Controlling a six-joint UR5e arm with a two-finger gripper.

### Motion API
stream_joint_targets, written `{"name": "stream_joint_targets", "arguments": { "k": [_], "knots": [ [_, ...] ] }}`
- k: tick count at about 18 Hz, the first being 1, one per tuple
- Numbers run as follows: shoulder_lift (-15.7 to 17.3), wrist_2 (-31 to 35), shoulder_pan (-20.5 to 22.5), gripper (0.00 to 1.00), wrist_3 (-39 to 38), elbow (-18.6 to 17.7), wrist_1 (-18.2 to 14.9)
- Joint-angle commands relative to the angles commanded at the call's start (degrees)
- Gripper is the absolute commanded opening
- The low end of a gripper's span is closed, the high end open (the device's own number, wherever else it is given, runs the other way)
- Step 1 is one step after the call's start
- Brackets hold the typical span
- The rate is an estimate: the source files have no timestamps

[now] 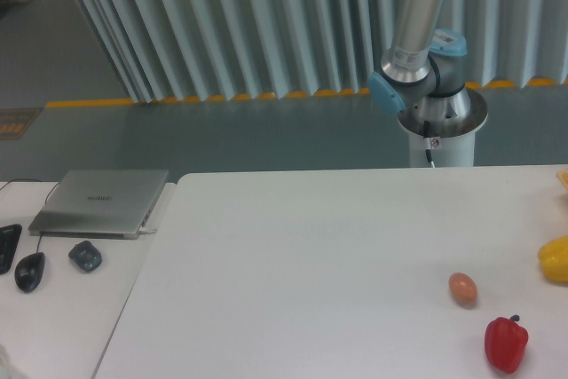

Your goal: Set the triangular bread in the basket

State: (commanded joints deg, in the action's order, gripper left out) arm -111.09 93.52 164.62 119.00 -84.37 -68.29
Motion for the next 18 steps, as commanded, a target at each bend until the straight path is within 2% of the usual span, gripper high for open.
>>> {"name": "stream_joint_targets", "arguments": {
  "k": [2, 3, 4, 5, 6, 10, 14, 16, 18],
  "knots": [
    [-0.70, -0.09, -0.09, 0.38, 0.00, 0.00, 0.26],
    [-0.79, -0.09, -0.17, 0.39, -0.44, 0.00, 0.35],
    [-0.88, -0.18, -0.35, 0.51, -0.61, 0.00, 0.44],
    [-0.88, -0.18, -0.52, 0.71, -0.62, 0.00, 0.44],
    [-0.88, -0.26, -0.70, 1.00, -0.88, -0.09, 0.44],
    [-0.18, -1.05, -1.84, 1.00, -2.89, -0.27, 0.79],
    [0.70, -7.47, -1.93, 1.00, -5.10, -0.26, 2.55],
    [1.66, -7.38, -2.63, 1.00, -5.44, -0.35, 2.55],
    [1.75, -5.38, -5.17, 1.00, -5.45, -0.52, 2.55]
  ]
}}
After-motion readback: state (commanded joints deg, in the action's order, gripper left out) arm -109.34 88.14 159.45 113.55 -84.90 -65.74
